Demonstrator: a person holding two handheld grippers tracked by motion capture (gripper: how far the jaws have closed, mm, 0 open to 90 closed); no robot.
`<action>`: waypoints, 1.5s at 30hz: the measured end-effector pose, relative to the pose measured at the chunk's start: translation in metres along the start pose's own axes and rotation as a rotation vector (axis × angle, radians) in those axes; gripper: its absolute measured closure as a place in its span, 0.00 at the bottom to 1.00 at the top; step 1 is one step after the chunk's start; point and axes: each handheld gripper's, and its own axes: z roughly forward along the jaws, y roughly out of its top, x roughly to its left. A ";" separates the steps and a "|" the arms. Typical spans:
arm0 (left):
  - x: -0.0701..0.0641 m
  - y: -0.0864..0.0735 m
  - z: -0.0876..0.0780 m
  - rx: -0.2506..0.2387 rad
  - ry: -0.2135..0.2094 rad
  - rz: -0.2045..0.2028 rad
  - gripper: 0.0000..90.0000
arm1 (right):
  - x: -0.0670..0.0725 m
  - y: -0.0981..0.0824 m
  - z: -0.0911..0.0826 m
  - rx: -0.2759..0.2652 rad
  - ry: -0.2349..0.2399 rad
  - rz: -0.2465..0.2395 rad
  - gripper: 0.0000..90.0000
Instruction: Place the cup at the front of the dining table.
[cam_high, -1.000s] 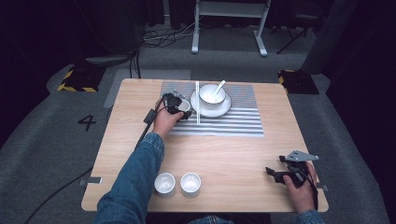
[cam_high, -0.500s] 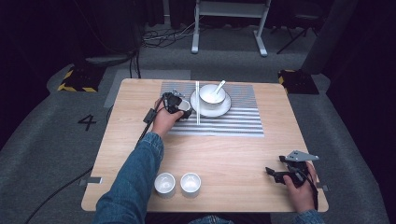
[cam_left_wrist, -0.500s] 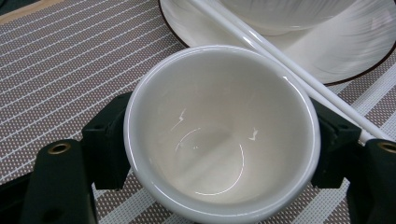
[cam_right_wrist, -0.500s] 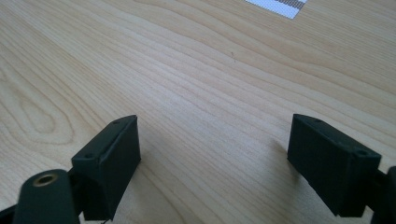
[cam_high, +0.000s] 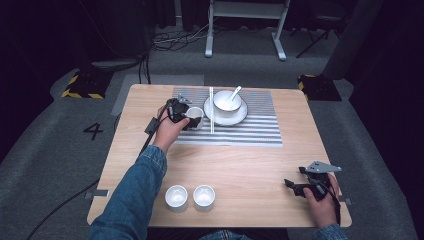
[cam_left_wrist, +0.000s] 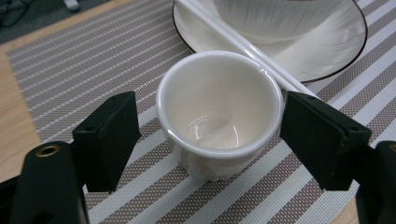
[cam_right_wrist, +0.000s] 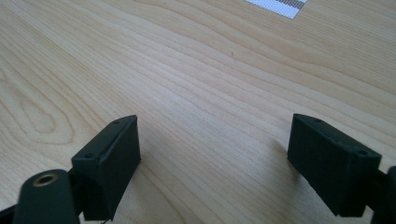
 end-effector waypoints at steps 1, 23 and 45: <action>0.000 0.000 -0.004 -0.012 -0.002 -0.006 0.25 | 0.000 0.000 0.000 0.001 0.000 0.000 0.19; -0.020 -0.019 -0.086 -0.002 -0.022 0.107 0.23 | 0.000 0.000 0.000 0.001 0.000 0.001 0.19; -0.021 -0.072 -0.132 0.025 0.013 0.109 0.22 | 0.000 0.000 0.000 0.000 0.000 0.000 0.19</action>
